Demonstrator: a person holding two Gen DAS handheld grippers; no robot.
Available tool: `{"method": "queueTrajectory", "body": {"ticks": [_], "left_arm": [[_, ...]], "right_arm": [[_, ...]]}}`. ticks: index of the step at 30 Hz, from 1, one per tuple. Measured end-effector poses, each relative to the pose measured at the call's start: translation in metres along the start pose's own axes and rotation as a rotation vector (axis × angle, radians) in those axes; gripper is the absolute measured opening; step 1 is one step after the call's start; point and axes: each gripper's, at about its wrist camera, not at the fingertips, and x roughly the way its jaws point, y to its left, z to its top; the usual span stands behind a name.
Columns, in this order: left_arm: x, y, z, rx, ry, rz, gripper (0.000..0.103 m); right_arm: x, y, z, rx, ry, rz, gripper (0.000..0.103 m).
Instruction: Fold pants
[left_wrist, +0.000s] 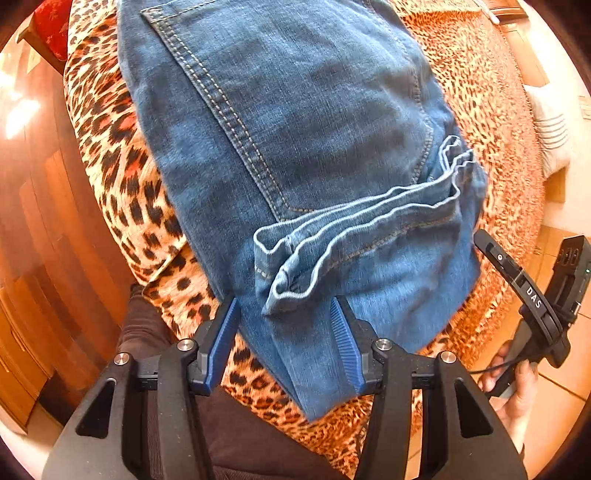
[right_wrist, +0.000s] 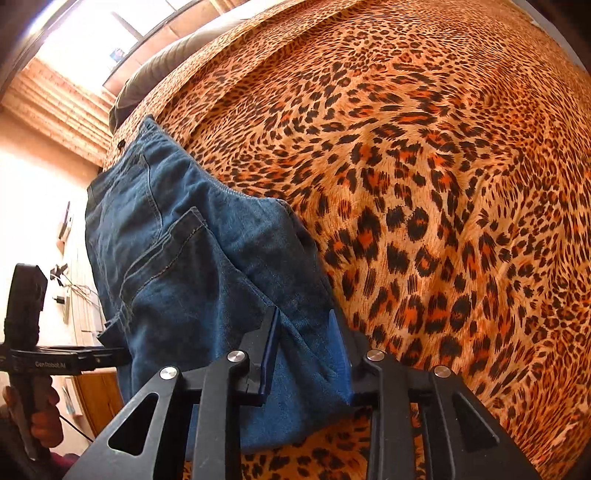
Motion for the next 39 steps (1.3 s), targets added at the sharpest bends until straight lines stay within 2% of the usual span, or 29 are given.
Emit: {"method": "queueTrajectory", "body": {"ticks": [5,10,12,15,16,19,21,24,29,33,39], "left_arm": [[-0.018,0.022,-0.007,0.011,-0.006,-0.013,0.050],[-0.017,0.045,-0.003,-0.020,0.021,-0.040,0.050],[-0.018,0.051,0.002,-0.013,0.019,-0.047,0.050],[-0.032,0.061,0.010,0.016,0.002,-0.050,0.050],[-0.038,0.066,0.015,0.026,-0.004,-0.050,0.050],[-0.059,0.086,0.034,0.022,-0.055,-0.076,0.050],[-0.073,0.105,0.055,-0.010,-0.092,-0.098,0.052],[-0.092,0.134,0.091,-0.101,-0.112,-0.166,0.057],[-0.110,0.165,0.140,-0.199,-0.146,-0.261,0.065],[-0.105,0.175,0.163,-0.244,-0.121,-0.329,0.066],[-0.094,0.186,0.188,-0.294,-0.118,-0.391,0.066]], "right_arm": [[-0.026,0.008,0.000,0.049,-0.059,0.116,0.035],[-0.015,0.063,0.010,-0.011,-0.079,0.210,0.039],[-0.002,0.084,0.011,-0.046,-0.059,0.210,0.039],[0.036,0.104,0.008,-0.104,0.017,0.096,0.039],[0.042,0.104,0.009,-0.098,0.018,0.080,0.039],[0.031,0.101,0.016,-0.031,0.039,0.112,0.042],[0.018,0.101,0.023,-0.038,0.027,0.103,0.045],[0.002,0.102,0.047,-0.037,-0.010,0.081,0.060],[0.008,0.110,0.105,0.039,-0.039,0.117,0.061],[0.039,0.141,0.150,-0.003,0.023,0.138,0.064],[0.090,0.189,0.211,-0.098,0.121,0.156,0.066]]}}
